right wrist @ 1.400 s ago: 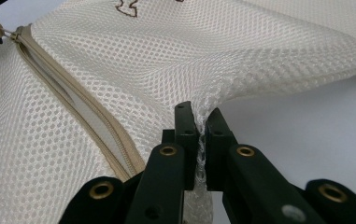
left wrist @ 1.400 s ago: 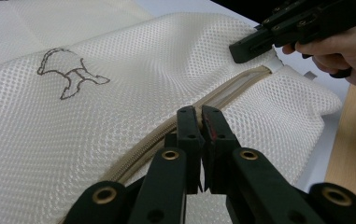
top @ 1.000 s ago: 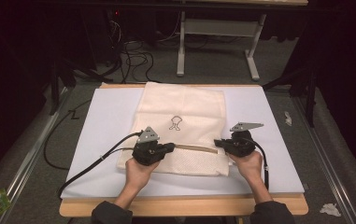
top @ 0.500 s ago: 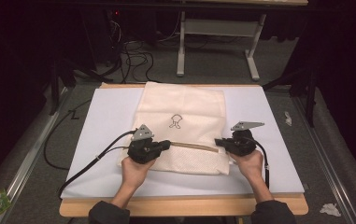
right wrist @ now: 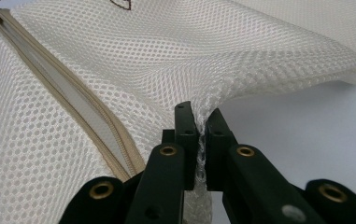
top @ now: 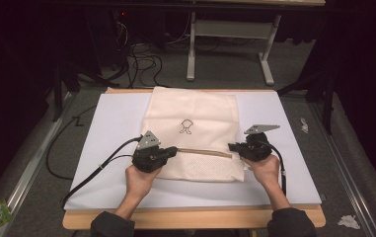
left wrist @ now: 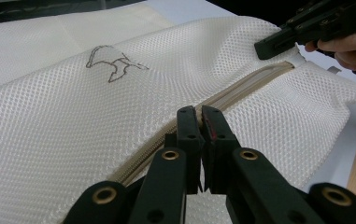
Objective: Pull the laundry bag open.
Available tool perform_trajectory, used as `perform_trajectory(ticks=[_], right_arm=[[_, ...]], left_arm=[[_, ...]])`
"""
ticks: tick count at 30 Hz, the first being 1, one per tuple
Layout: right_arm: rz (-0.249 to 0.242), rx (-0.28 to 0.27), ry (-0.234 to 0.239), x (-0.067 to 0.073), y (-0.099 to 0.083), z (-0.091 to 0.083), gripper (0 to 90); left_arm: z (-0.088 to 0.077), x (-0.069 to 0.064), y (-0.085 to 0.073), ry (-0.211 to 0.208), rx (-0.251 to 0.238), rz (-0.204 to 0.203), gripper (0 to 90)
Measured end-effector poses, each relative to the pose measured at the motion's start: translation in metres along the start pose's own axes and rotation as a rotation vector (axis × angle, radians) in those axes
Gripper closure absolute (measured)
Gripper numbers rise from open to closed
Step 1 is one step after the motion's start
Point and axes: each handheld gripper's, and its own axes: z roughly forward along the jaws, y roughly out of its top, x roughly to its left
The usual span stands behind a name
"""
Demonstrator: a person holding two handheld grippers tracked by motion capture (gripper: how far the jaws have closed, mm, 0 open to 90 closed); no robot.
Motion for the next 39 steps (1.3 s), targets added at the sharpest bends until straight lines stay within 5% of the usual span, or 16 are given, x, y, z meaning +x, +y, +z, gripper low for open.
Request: perform_trajectory(ticks=[25,39], right_arm=[[0.004,-0.012,-0.009,-0.003,0.004,-0.002,88.6],[-0.005,-0.002,-0.032,-0.004,0.005,-0.006,88.5]], left_arm=[[-0.007,0.013,0.0,-0.023,0.007,-0.027,87.1],[-0.017,0.018,-0.002,0.001,-0.007,-0.022,87.1]])
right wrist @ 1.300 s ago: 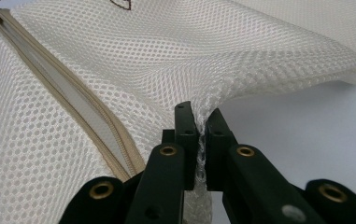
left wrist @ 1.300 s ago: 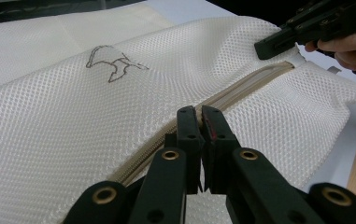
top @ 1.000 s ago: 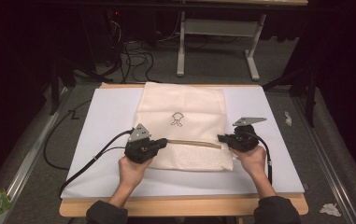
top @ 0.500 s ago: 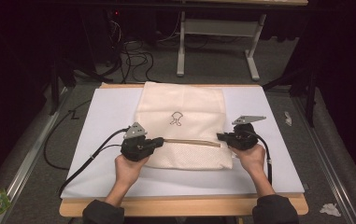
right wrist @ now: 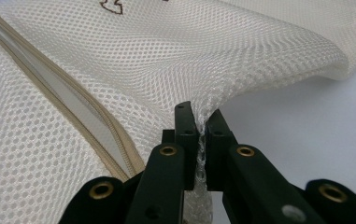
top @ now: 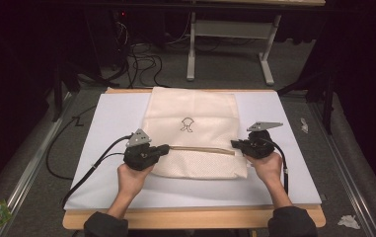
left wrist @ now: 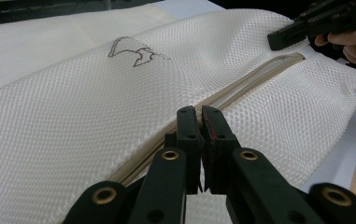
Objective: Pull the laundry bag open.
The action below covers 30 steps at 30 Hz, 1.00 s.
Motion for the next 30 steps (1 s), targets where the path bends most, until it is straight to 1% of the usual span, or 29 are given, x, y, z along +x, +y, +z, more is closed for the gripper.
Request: perform_trajectory(ticks=[1,2,4,6,8,10,11,12,13,14,15,17,18,19,20,22,25,27,28,30], right_arm=[[-0.009,0.013,-0.009,0.001,0.0,0.002,88.6],[-0.009,0.013,-0.009,0.001,0.0,0.002,88.6],[-0.034,0.036,-0.019,0.002,0.001,0.004,88.6],[-0.033,0.031,-0.019,0.003,0.002,0.004,88.6],[-0.037,0.04,-0.029,0.003,0.002,0.004,88.6],[-0.04,0.037,-0.033,0.003,0.002,0.003,88.6],[-0.032,0.036,-0.032,0.003,0.002,0.003,88.6],[-0.022,0.049,-0.033,0.001,0.001,0.006,88.6],[-0.022,0.049,-0.033,0.001,0.001,0.006,88.6],[-0.028,0.065,-0.043,0.0,0.002,0.007,88.6],[-0.033,0.073,-0.05,0.001,0.003,0.007,88.5],[-0.046,0.057,-0.051,0.004,0.005,0.004,88.6],[-0.047,0.058,-0.052,0.005,0.007,0.002,88.5],[-0.053,0.059,-0.059,0.004,0.007,0.002,88.6],[-0.052,0.059,-0.067,0.003,0.008,0.001,88.6],[-0.044,0.057,-0.065,0.001,0.008,0.0,88.5],[-0.049,0.069,-0.071,0.0,0.009,0.001,88.5],[-0.045,0.066,-0.072,-0.001,0.009,0.001,88.5],[-0.037,0.062,-0.072,0.0,0.009,0.0,88.5],[-0.045,0.062,-0.075,0.0,0.009,0.001,88.5]], left_arm=[[-0.001,0.001,-0.001,0.004,-0.002,-0.007,87.2],[-0.002,0.002,-0.002,0.006,0.0,-0.01,87.2],[-0.005,0.003,-0.004,0.016,-0.001,-0.007,87.2],[-0.005,0.004,-0.004,0.015,-0.002,-0.013,87.1],[-0.005,0.005,-0.003,0.011,-0.002,-0.021,87.2],[-0.007,0.005,-0.002,0.019,-0.002,-0.014,87.1],[-0.009,0.006,-0.002,0.024,-0.005,-0.014,87.1],[-0.014,0.007,-0.002,0.028,-0.026,-0.015,87.1],[-0.014,0.007,-0.002,0.028,-0.026,-0.015,87.1],[-0.016,0.008,-0.002,0.029,-0.037,-0.012,87.1],[-0.017,0.01,-0.003,0.029,-0.037,-0.016,87.2],[-0.017,0.015,-0.004,0.027,-0.025,-0.029,87.1],[-0.017,0.016,-0.004,0.022,-0.021,-0.037,87.1],[-0.018,0.016,-0.004,0.024,-0.017,-0.037,87.1],[-0.021,0.016,-0.003,0.036,-0.021,-0.028,87.1],[-0.023,0.016,-0.004,0.043,-0.025,-0.024,87.1],[-0.027,0.019,-0.007,0.052,-0.034,-0.035,87.1],[-0.028,0.021,-0.009,0.046,-0.036,-0.046,87.2],[-0.027,0.021,-0.009,0.046,-0.034,-0.045,87.2],[-0.028,0.021,-0.009,0.048,-0.033,-0.044,87.2]])
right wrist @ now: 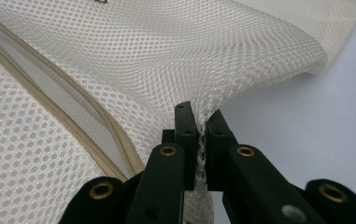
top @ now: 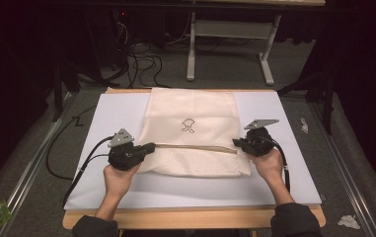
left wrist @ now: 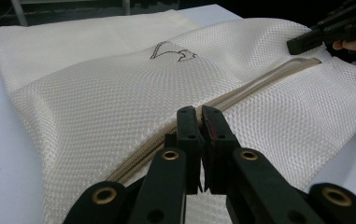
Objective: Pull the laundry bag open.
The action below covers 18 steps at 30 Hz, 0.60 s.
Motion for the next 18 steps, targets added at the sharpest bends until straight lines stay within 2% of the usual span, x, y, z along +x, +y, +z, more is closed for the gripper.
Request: perform_trajectory(ticks=[4,8,12,14,18], right_arm=[[0.001,-0.005,0.005,0.0,0.0,0.0,88.6],[-0.002,0.019,-0.006,-0.001,0.001,0.002,88.5],[0.005,0.012,-0.009,0.0,0.001,0.0,88.6],[0.006,-0.001,-0.011,0.0,0.002,-0.001,88.5],[0.004,0.01,-0.013,-0.002,0.001,-0.001,88.5]], left_arm=[[-0.002,0.0,0.0,0.008,0.0,0.002,87.2],[-0.004,0.001,-0.004,0.02,0.0,0.006,87.2],[-0.006,0.008,-0.004,0.026,0.006,-0.016,87.1],[-0.009,0.007,-0.003,0.034,0.006,-0.002,87.2],[-0.013,0.008,-0.008,0.042,-0.005,-0.012,87.2]])
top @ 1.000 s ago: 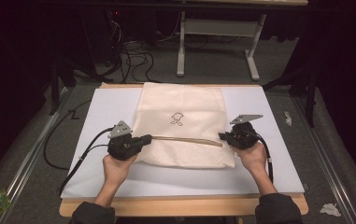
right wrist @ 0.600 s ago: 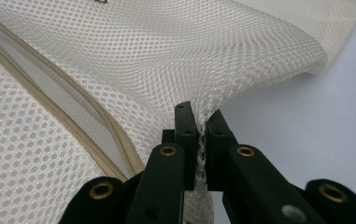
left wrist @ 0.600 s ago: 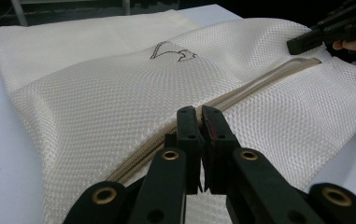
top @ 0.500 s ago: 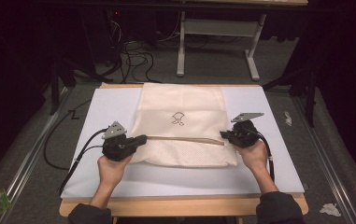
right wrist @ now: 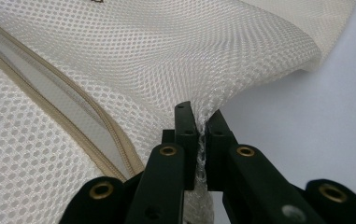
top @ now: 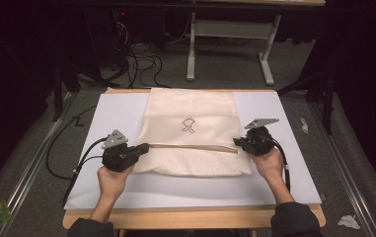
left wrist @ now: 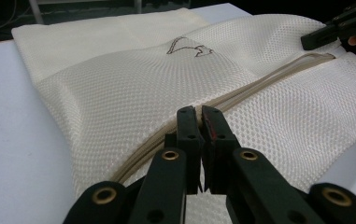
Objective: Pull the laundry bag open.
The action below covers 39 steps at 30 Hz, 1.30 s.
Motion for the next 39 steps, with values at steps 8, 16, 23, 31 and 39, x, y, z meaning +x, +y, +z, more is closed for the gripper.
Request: perform_trajectory(ticks=[8,16,23,31,39], right_arm=[[-0.003,-0.003,-0.009,0.0,0.001,-0.001,88.5],[0.009,-0.015,-0.005,-0.005,-0.001,-0.002,88.5],[0.01,-0.018,-0.009,-0.006,-0.002,-0.003,88.5],[0.012,-0.018,-0.013,-0.007,0.0,-0.001,88.5],[0.016,-0.027,-0.012,-0.011,0.0,-0.001,88.5]], left_arm=[[-0.002,0.004,0.001,0.005,-0.004,-0.012,87.2],[-0.007,0.01,-0.005,0.02,-0.009,-0.027,87.2],[-0.013,0.013,-0.005,0.036,-0.013,-0.033,87.2],[-0.014,0.016,-0.008,0.04,0.004,-0.036,87.2],[-0.013,0.015,-0.011,0.052,0.004,-0.027,87.2]])
